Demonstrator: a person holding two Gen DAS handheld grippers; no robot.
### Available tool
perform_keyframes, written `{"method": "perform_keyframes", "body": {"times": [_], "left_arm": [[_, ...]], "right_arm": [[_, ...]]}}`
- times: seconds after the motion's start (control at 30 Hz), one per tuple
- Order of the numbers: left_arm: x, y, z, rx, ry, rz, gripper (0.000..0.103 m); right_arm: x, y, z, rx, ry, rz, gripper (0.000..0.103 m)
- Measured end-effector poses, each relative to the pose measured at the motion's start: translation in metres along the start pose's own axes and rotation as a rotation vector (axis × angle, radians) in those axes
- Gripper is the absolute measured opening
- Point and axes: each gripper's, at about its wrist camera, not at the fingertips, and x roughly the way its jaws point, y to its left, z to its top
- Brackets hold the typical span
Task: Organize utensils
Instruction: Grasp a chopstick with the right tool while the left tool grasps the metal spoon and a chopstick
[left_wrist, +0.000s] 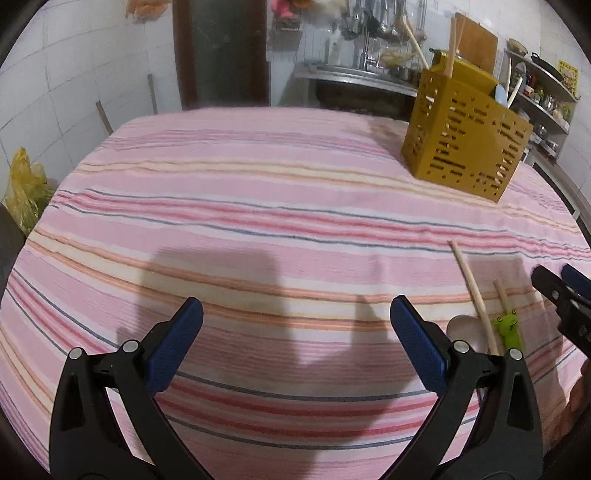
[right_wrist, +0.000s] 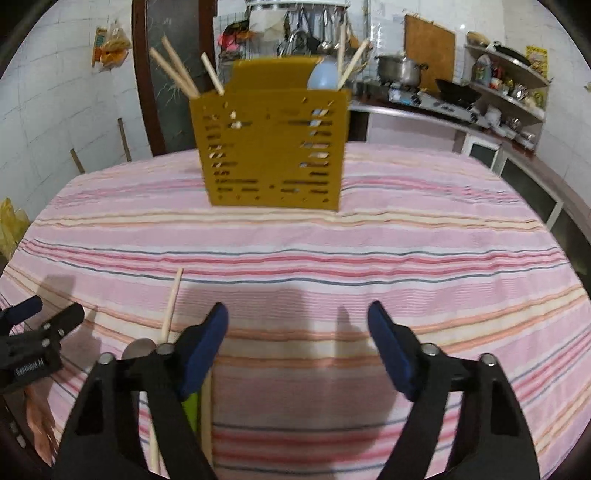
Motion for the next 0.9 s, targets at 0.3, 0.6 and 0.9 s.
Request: {"method": "perform_keyframes", "body": {"times": [0.3, 0.6, 0.9], "left_arm": [[0.007, 0.002, -0.002, -0.013, 0.028, -0.013, 0.098], [0.006, -0.002, -0.003, 0.002, 0.023, 0.005, 0.098], [0.004, -0.003, -0.003, 0.02, 0.015, 0.024, 0.098]], "right_arm": [[0.021, 0.033, 0.003, -0.094, 0.076, 0.041, 0.056], [0.022, 0.038, -0.001, -0.12, 0.147, 0.036, 0.038], [0.013, 0.021, -0.006, -0.098, 0.155, 0.051, 0.008]]}}
